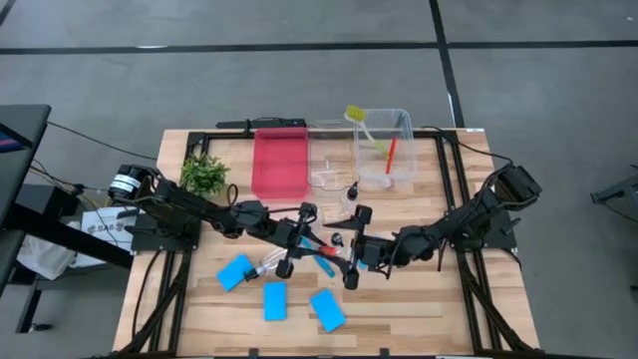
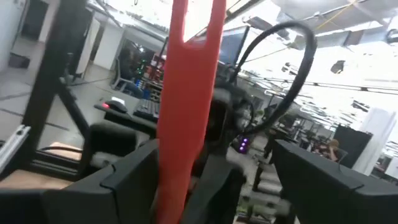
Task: Pick & Place Kitchen Sink Supplies
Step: Put the orange kitchen brush into the white bin
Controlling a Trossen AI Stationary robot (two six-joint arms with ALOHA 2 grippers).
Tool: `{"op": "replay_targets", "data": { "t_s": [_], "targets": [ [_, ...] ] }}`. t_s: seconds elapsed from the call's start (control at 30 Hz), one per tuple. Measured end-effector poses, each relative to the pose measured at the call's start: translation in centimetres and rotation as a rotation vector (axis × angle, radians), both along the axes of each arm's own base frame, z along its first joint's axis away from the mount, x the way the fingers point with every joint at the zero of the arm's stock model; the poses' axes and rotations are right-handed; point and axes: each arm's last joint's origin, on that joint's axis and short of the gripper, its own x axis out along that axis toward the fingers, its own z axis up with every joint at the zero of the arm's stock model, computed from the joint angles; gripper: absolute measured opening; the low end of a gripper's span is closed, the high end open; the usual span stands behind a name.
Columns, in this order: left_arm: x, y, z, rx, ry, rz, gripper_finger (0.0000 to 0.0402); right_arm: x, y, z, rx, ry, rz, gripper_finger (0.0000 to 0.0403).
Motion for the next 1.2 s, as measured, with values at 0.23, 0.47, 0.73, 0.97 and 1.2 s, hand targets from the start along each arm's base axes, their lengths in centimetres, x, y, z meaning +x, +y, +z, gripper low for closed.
{"op": "replay_targets", "data": {
  "t_s": [0.23,0.47,0.73,0.97,1.2],
  "targets": [
    [0.05,0.06,-0.15,-0.078,0.041,0.039,0.0065,0.29,-0.57,0.05,0.010,-0.013,0.028,0.0283],
    [-0.01,-0.22,-0.20,-0.110,0.059,0.028,0.0065,0.42,-0.61,0.10,-0.014,-0.028,0.107,0.0217],
    [-0.05,-0.34,-0.21,-0.119,0.068,0.015,0.0066,0.41,-0.46,0.03,-0.036,-0.021,0.122,0.0066],
    [-0.06,-0.40,-0.24,-0.137,0.078,0.004,0.0067,0.47,-0.43,-0.04,-0.058,-0.016,0.147,0.0066],
    [-0.06,-0.40,-0.24,-0.178,0.096,-0.007,0.0086,0.53,-0.36,-0.23,-0.095,0.004,0.147,0.0005]
  ]
}}
